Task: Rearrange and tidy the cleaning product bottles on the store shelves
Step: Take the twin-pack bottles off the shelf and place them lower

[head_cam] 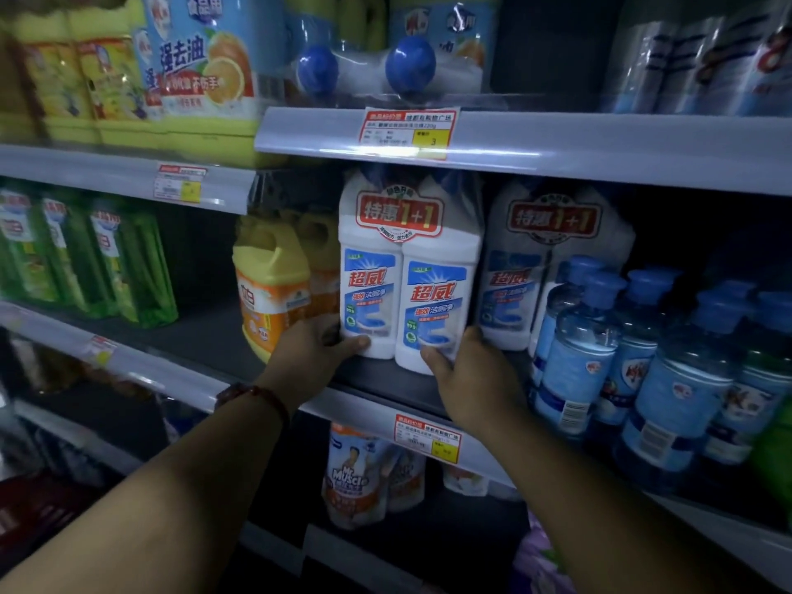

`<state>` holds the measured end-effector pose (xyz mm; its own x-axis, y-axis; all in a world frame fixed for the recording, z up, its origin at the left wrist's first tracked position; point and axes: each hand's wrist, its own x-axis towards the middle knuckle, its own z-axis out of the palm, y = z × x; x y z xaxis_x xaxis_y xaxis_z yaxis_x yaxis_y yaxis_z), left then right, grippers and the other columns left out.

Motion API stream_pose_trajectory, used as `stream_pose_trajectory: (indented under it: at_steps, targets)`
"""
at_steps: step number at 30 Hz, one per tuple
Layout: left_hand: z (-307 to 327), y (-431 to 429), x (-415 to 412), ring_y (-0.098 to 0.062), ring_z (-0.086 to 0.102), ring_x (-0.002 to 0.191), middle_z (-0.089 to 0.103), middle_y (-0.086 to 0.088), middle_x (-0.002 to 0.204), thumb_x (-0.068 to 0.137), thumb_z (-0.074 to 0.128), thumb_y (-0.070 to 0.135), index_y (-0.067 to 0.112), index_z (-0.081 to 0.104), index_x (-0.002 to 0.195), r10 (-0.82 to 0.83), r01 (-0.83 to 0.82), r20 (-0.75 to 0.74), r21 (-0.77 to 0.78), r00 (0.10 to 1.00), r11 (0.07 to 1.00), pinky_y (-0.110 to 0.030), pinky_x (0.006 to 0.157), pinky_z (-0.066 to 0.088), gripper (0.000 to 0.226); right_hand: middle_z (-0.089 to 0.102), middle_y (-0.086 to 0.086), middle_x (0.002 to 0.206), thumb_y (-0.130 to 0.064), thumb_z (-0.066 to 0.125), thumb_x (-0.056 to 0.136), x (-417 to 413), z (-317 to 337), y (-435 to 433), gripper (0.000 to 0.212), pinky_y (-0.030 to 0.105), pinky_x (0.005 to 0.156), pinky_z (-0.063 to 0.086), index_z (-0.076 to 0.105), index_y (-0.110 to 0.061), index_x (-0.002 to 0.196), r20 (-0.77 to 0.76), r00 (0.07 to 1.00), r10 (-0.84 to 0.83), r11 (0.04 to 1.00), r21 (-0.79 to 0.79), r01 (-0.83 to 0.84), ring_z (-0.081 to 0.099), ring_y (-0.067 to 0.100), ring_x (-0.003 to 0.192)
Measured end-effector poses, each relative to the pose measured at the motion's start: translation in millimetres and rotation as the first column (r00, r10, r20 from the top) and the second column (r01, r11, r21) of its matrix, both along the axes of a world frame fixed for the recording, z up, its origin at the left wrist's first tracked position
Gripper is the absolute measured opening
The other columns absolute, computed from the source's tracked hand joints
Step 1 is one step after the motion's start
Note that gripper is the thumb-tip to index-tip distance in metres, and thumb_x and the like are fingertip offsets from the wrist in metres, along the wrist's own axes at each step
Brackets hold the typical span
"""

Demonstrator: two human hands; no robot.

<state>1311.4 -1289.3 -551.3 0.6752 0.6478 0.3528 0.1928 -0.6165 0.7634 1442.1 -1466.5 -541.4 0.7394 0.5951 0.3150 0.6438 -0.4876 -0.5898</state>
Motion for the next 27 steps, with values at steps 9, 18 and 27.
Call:
stream_pose_trajectory:
  at_steps: [9, 18, 27]
  targets:
    - [57, -37, -39, -0.027, 0.065, 0.109, 0.068, -0.004, 0.117, 0.09, 0.065, 0.04, 0.021, 0.067, 0.116, 0.264, -0.026, -0.447, 0.472, 0.855, 0.881, -0.039, 0.089, 0.054, 0.032, 0.062, 0.011, 0.133, -0.032, 0.071, 0.089, -21, 51, -38, 0.05, 0.029, 0.093, 0.049, 0.058, -0.009, 0.132, -0.102, 0.975, 0.199, 0.966, -0.144, -0.213, 0.061, 0.029, 0.116]
    - [167, -120, -115, -0.025, 0.065, 0.106, 0.068, 0.0, 0.12, 0.088, 0.061, 0.049, 0.029, 0.061, 0.122, 0.362, -0.125, -0.211, 0.689, 0.908, 0.714, -0.037, 0.085, 0.055, 0.039, 0.045, -0.004, 0.148, -0.039, 0.059, 0.096, -88, 156, -114, 0.055, 0.041, 0.099, 0.049, 0.035, -0.033, 0.144, 0.355, 0.853, 0.384, 0.921, -0.213, -0.326, 0.052, 0.023, 0.126]
    - [241, -112, -130, -0.018, 0.06, 0.113, 0.061, 0.004, 0.125, 0.09, 0.065, 0.041, 0.026, 0.053, 0.131, 0.357, -0.198, -0.064, 0.735, 0.932, 0.649, -0.037, 0.092, 0.053, 0.046, 0.058, 0.006, 0.128, -0.031, 0.065, 0.093, -81, 254, -105, 0.037, 0.035, 0.09, 0.045, 0.052, -0.019, 0.126, 0.55, 0.791, 0.267, 0.963, -0.119, -0.242, 0.056, 0.029, 0.116]
